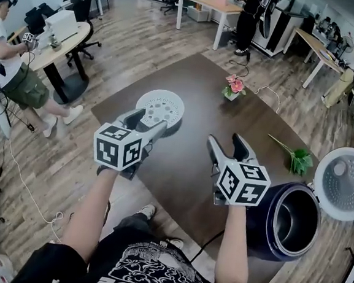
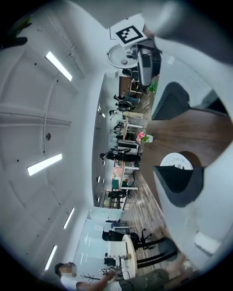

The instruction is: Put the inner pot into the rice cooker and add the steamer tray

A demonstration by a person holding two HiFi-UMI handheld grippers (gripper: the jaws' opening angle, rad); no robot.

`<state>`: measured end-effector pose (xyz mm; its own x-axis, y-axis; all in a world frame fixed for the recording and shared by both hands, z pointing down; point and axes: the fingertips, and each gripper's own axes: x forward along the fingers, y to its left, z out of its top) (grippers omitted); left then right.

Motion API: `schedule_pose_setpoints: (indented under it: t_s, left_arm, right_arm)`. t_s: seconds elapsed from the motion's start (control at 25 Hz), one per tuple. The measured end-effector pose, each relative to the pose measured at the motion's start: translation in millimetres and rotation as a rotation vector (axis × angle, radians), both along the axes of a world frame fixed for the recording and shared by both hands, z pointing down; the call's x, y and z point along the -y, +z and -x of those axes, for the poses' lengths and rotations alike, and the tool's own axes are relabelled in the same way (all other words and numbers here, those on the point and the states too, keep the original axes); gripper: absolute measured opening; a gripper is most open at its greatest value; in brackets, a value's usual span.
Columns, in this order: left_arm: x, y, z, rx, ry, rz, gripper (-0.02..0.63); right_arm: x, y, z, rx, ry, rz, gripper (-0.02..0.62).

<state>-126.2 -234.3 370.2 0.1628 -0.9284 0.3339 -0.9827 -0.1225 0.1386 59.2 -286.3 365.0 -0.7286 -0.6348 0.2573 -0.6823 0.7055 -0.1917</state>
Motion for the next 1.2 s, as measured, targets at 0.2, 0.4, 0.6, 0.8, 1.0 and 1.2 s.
schedule_pose_setpoints:
  t_s: [0.2,0.4,0.6,0.8,1.0,1.2]
  left_arm:
    - [-30,3,26,0.003,-0.081,0.021,0.316]
    - [-39,8,48,0.010,-0.115,0.035,0.316]
    - [-24,18,71,0.007,-0.089,0.041,0.316]
    - [6,33,99,-0.013,-0.028,0.066,0.316]
    - [42,55,130,-0.030,0.035,0.104,0.316]
    - [76,80,151,-0.033,0.126,0.158,0.316]
  right_arm:
    - [-10,6,23,0.013,-0.068,0.008,0.314]
    - [-13,15,44,0.031,-0.100,0.036,0.314]
    - [-7,26,69,0.026,-0.086,0.050,0.314]
    - [11,42,97,0.005,-0.034,0.084,0.314]
    - [33,65,123,-0.012,0.018,0.136,0.314]
    - [49,91,141,-0.027,0.085,0.197,0.314]
